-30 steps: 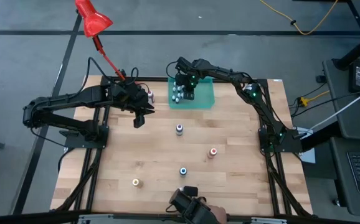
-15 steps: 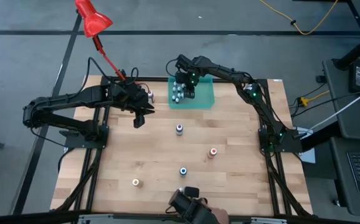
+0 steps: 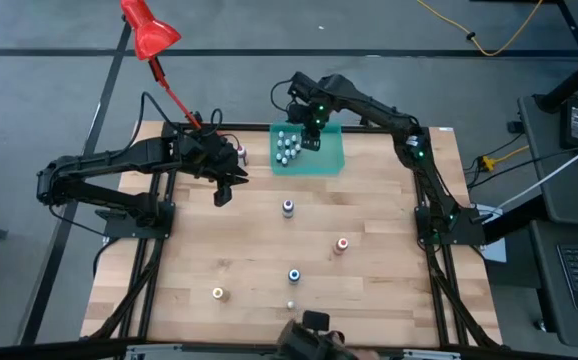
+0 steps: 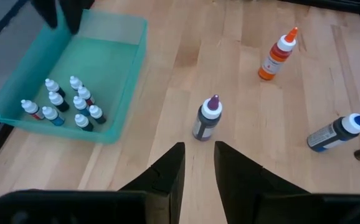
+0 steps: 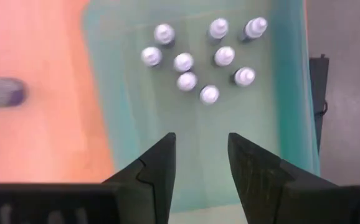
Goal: Pick & Place food coloring
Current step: Put the small black food coloring bottle into the green bin
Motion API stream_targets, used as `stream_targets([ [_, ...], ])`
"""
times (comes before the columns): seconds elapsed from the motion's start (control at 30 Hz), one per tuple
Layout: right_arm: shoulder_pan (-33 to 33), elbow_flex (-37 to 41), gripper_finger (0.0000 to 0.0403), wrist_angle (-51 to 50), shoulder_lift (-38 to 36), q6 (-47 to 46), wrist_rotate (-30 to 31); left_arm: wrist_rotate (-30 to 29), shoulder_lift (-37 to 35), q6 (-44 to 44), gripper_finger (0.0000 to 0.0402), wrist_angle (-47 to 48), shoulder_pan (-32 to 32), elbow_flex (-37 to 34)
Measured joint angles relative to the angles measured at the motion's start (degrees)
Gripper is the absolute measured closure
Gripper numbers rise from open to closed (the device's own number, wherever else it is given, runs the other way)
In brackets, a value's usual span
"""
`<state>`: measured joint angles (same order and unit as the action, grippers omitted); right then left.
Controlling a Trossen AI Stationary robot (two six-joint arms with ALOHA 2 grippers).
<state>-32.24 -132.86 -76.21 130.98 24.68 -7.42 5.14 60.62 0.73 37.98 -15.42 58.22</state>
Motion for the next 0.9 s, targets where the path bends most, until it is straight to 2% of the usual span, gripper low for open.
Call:
stream_targets([
  [0.23,3.6,0.0,0.0262,-1.4,-9.4,-3.9,-0.2,0.4,0.0,-0.5,0.032,0.0,0.0,0.0],
  [0.43,11.9,0.1,0.0282,-2.3,-18.6,-9.9,0.7,3.8,0.0,-1.1,0.032,0.0,0.8,0.0],
  [0.6,23.1,0.0,0.0287,-2.9,-25.0,-19.0,10.0,4.5,0.0,-4.2,0.032,0.0,4.9,0.0],
  [0.7,30.4,0.1,0.0287,-3.6,-27.7,-26.1,16.5,7.6,0.0,-5.6,0.032,0.0,8.3,0.0],
  [0.9,43.4,0.1,0.0287,-7.6,-30.0,-43.6,25.9,9.8,0.0,-5.5,0.032,-0.5,15.0,0.0],
])
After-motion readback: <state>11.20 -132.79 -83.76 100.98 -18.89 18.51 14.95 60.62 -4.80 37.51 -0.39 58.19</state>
